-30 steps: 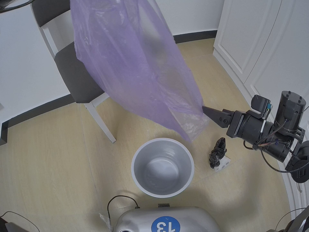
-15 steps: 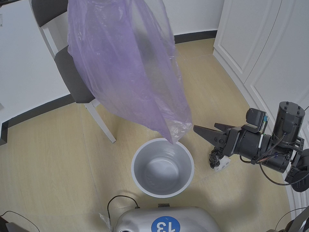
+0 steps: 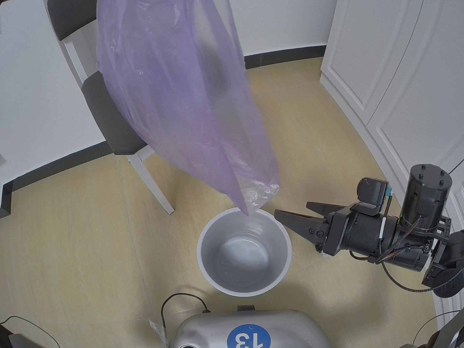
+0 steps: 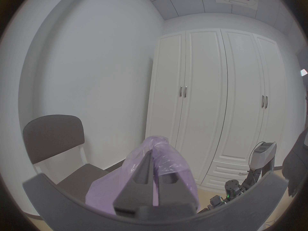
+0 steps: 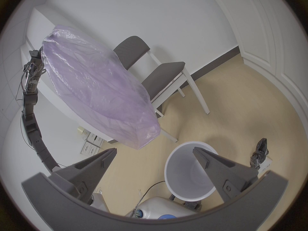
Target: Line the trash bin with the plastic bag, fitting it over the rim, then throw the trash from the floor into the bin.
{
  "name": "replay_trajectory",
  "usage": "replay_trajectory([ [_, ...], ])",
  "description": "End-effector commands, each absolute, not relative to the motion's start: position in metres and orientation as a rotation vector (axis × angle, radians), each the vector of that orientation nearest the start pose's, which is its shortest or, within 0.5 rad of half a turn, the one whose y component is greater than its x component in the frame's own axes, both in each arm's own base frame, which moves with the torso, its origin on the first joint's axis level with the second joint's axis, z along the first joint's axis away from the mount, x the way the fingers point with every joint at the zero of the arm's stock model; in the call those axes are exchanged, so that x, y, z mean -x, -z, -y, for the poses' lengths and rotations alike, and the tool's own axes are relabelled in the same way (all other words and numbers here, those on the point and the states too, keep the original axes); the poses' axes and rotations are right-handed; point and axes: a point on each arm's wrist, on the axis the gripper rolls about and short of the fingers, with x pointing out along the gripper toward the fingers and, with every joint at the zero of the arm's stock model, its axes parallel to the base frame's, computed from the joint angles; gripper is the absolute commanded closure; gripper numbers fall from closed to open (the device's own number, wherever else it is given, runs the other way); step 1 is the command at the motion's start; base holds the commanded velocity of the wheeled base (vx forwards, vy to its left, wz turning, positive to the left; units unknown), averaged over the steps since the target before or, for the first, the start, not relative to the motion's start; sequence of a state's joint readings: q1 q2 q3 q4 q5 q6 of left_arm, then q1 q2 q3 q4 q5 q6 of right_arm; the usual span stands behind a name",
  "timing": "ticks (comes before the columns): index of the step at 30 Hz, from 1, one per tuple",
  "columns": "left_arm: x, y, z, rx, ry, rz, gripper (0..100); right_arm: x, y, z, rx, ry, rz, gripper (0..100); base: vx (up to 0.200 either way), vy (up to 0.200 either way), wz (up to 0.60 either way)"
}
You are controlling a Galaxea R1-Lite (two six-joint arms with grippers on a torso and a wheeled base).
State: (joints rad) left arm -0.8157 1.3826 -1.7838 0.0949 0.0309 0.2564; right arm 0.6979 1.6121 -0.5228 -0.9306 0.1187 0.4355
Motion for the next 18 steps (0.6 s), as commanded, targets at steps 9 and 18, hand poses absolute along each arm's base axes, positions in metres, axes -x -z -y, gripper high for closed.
replay_trajectory([
  [9, -0.107, -0.465, 0.130, -0.114, 0.775, 0.403, 100, -0.212, -0.151, -0.183, -0.408, -0.762, -0.315, 0, 0.000, 0.000, 0.00],
  [18, -0.102, -0.466, 0.131, -0.114, 0.797, 0.412, 100, -0.218, -0.156, -0.187, -0.484, -0.739, -0.253, 0, 0.000, 0.000, 0.00],
])
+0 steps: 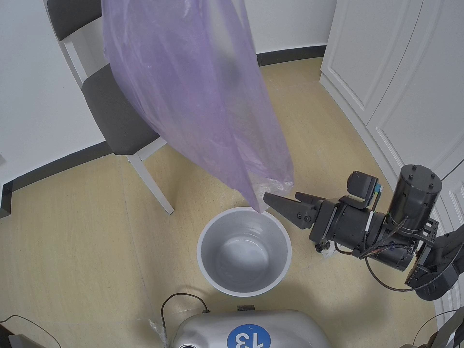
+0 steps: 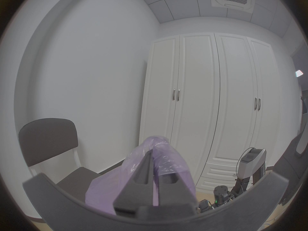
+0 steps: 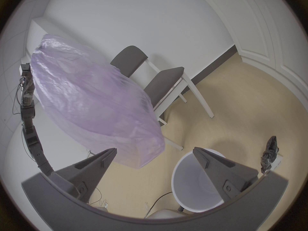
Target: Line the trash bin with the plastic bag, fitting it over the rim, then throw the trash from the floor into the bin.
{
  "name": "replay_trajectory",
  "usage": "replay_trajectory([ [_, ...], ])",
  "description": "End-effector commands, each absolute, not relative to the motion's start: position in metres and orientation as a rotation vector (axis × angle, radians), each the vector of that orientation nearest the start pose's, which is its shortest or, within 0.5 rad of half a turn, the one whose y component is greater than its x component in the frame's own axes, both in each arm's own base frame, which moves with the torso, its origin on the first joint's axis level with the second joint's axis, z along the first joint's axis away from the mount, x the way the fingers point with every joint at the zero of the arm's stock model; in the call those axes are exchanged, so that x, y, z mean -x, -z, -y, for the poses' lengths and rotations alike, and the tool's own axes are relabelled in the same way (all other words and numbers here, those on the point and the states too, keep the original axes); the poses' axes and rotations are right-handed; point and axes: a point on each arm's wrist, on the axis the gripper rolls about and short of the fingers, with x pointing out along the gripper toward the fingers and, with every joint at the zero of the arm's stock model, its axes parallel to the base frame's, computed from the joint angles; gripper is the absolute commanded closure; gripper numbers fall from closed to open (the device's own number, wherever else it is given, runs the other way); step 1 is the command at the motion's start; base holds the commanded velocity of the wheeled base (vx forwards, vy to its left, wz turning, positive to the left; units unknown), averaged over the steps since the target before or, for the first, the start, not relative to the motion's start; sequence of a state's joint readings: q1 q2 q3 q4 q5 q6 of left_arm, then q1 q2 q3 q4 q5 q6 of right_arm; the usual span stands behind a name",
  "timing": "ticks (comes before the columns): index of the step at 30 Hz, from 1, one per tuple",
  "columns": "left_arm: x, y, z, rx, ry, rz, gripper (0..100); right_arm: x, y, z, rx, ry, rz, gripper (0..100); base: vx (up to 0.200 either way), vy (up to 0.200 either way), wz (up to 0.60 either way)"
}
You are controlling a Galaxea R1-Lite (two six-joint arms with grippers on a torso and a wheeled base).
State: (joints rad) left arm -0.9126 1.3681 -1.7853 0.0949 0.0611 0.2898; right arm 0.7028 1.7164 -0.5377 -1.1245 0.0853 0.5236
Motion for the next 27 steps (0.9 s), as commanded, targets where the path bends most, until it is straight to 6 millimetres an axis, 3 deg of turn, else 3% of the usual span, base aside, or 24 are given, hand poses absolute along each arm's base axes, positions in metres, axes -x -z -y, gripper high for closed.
replay_trajectory([
  [1, -0.102, -0.466, 0.131, -0.115, 0.797, 0.411, 100, -0.219, -0.158, -0.187, -0.487, -0.732, -0.245, 0, 0.000, 0.000, 0.00],
  [15, -0.101, -0.464, 0.129, -0.116, 0.796, 0.408, 100, -0.223, -0.161, -0.187, -0.557, -0.733, -0.180, 0, 0.000, 0.000, 0.00],
  [16, -0.101, -0.464, 0.129, -0.116, 0.796, 0.408, 100, -0.223, -0.162, -0.186, -0.556, -0.732, -0.177, 100, 0.000, 0.000, 0.00],
  [27, -0.106, -0.455, 0.133, -0.135, 0.773, 0.362, 100, -0.223, -0.171, -0.167, -0.487, -0.686, -0.143, 100, 0.000, 0.000, 0.00],
])
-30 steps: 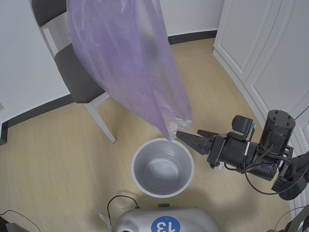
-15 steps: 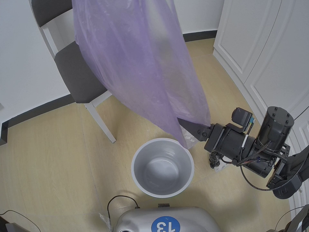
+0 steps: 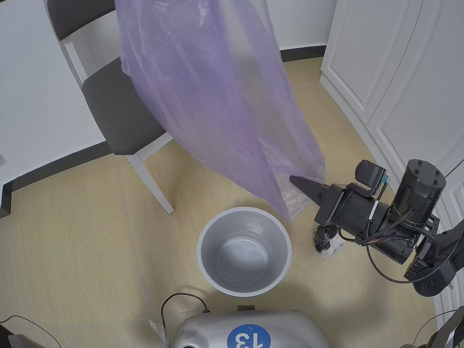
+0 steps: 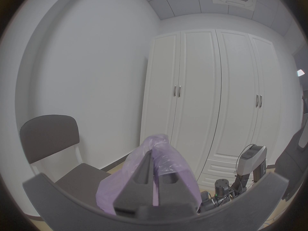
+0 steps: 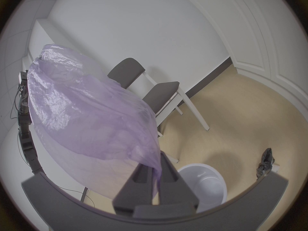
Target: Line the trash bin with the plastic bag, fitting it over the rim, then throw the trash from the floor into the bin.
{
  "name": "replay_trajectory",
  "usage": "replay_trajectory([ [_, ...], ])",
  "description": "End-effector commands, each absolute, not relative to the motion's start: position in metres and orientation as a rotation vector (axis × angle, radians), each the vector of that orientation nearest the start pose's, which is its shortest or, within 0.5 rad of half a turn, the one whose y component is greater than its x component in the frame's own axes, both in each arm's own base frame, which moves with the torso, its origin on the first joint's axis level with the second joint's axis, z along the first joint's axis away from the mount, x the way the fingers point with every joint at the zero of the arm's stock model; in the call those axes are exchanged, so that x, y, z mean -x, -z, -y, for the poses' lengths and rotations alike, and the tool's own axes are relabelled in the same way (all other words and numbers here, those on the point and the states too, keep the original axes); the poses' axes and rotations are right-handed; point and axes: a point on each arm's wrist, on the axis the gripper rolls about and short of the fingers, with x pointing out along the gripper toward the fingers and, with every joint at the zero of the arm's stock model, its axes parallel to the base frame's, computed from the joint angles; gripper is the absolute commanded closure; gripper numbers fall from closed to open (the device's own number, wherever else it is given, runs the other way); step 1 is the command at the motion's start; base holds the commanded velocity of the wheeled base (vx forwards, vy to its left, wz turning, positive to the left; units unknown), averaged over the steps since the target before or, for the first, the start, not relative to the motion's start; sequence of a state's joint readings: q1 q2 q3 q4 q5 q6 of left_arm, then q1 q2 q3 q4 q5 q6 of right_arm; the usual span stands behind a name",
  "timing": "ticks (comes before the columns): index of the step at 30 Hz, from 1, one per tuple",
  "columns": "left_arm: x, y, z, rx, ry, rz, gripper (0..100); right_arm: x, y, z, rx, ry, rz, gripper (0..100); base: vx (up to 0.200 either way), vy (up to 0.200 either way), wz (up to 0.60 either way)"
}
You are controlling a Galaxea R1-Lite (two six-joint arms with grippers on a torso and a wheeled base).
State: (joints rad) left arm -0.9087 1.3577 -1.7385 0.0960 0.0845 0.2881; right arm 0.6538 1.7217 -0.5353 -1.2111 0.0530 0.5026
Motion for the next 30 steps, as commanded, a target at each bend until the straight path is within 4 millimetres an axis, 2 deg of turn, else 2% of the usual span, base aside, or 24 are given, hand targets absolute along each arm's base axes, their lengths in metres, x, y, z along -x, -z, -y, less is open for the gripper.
replay_trajectory([
  [1, -0.106, -0.455, 0.133, -0.136, 0.773, 0.363, 100, -0.224, -0.170, -0.167, -0.485, -0.683, -0.150, 100, 0.000, 0.000, 0.00],
  [5, -0.111, -0.449, 0.131, -0.159, 0.719, 0.314, 100, -0.228, -0.166, -0.160, -0.440, -0.653, -0.164, 100, 0.000, 0.000, 0.00],
  [9, -0.135, -0.423, 0.122, -0.236, 0.541, 0.128, 100, -0.233, -0.156, -0.145, -0.324, -0.598, -0.189, 100, 0.000, 0.000, 0.00],
  [10, -0.135, -0.423, 0.122, -0.236, 0.541, 0.128, 100, -0.233, -0.156, -0.145, -0.324, -0.598, -0.189, 100, 0.000, 0.000, 0.00],
  [11, -0.146, -0.401, 0.114, -0.264, 0.477, 0.000, 100, -0.236, -0.151, -0.137, -0.269, -0.567, -0.207, 100, 0.000, 0.000, 0.00],
  [13, -0.148, -0.385, 0.107, -0.261, 0.449, -0.089, 100, -0.236, -0.148, -0.129, -0.205, -0.546, -0.224, 100, 0.000, 0.000, 0.00],
  [20, -0.131, -0.306, 0.090, -0.172, 0.541, -0.343, 100, -0.223, -0.143, -0.121, -0.063, -0.547, -0.267, 100, 0.000, 0.000, 0.00],
  [24, -0.137, -0.277, 0.090, -0.165, 0.549, -0.347, 100, -0.230, -0.148, -0.121, -0.020, -0.543, -0.231, 100, 0.000, 0.000, 0.00],
  [26, -0.137, -0.277, 0.090, -0.165, 0.549, -0.347, 100, -0.230, -0.148, -0.121, -0.020, -0.543, -0.231, 100, 0.000, 0.000, 0.00],
  [27, -0.144, -0.261, 0.098, -0.159, 0.574, -0.307, 100, -0.240, -0.161, -0.126, 0.022, -0.548, -0.179, 100, 0.000, 0.000, 0.00],
  [30, -0.155, -0.248, 0.116, -0.153, 0.643, -0.281, 100, -0.247, -0.180, -0.133, 0.075, -0.567, -0.148, 100, 0.000, 0.000, 0.00],
])
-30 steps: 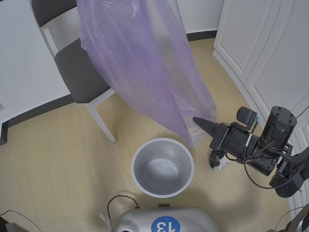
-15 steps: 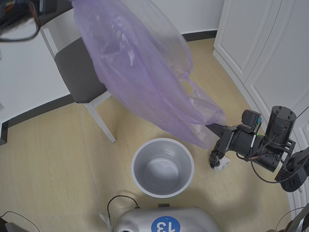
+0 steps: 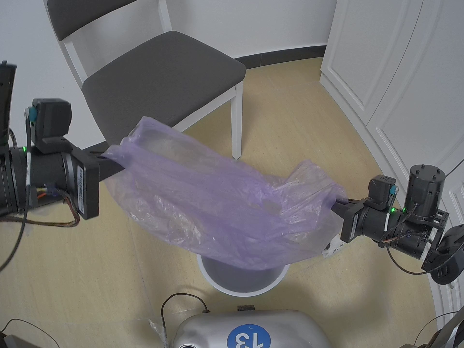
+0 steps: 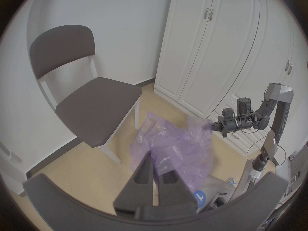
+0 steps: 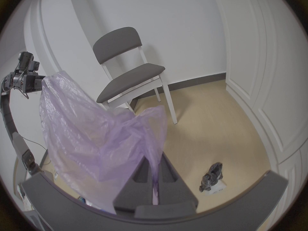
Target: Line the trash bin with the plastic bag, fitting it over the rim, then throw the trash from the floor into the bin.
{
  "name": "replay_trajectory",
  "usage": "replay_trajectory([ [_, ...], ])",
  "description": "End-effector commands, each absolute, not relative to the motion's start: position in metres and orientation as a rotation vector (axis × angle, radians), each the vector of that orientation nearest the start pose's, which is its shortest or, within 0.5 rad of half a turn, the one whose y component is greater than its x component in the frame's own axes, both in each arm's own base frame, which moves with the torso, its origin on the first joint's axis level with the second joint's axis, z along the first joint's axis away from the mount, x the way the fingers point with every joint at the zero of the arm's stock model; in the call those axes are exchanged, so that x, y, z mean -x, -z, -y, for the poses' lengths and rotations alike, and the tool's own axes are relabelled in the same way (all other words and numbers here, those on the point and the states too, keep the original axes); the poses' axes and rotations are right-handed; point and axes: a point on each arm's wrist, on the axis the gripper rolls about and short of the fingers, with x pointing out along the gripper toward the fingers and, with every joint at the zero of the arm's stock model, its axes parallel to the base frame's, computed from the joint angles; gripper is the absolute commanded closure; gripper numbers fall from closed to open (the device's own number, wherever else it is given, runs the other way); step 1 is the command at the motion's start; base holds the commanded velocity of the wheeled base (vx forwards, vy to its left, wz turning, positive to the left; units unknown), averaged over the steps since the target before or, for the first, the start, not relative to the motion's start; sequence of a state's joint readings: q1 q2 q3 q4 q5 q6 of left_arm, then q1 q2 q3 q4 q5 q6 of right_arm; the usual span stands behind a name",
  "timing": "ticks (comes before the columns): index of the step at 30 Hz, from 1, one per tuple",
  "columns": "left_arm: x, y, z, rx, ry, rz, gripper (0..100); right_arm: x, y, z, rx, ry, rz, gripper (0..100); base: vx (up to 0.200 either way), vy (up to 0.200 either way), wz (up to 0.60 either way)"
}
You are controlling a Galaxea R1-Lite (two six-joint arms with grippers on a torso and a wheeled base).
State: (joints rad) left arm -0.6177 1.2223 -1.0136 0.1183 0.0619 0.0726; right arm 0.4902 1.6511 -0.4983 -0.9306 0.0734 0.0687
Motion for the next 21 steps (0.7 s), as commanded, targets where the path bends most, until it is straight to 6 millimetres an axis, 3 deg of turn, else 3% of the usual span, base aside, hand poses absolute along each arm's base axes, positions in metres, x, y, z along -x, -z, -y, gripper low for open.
replay_trajectory([
  [1, -0.155, -0.248, 0.116, -0.153, 0.643, -0.281, 100, -0.247, -0.181, -0.134, 0.077, -0.567, -0.147, 100, 0.000, 0.000, 0.00],
  [4, -0.169, -0.238, 0.141, -0.148, 0.699, -0.280, 100, -0.243, -0.202, -0.152, 0.091, -0.630, -0.139, 100, 0.000, 0.000, 0.00],
  [7, -0.175, -0.230, 0.157, -0.142, 0.734, -0.283, 100, -0.237, -0.210, -0.162, 0.099, -0.673, -0.147, 100, 0.000, 0.000, 0.00],
  [9, -0.180, -0.213, 0.177, -0.141, 0.768, -0.325, 100, -0.231, -0.212, -0.172, 0.111, -0.714, -0.159, 100, 0.000, 0.000, 0.00],
  [16, -0.199, -0.185, 0.202, -0.111, 0.773, -0.359, 100, -0.228, -0.191, -0.180, 0.118, -0.760, -0.229, 100, 0.000, 0.000, 0.00],
  [21, -0.201, -0.180, 0.204, -0.097, 0.769, -0.358, 100, -0.231, -0.170, -0.177, 0.117, -0.780, -0.306, 100, 0.000, 0.000, 0.00],
])
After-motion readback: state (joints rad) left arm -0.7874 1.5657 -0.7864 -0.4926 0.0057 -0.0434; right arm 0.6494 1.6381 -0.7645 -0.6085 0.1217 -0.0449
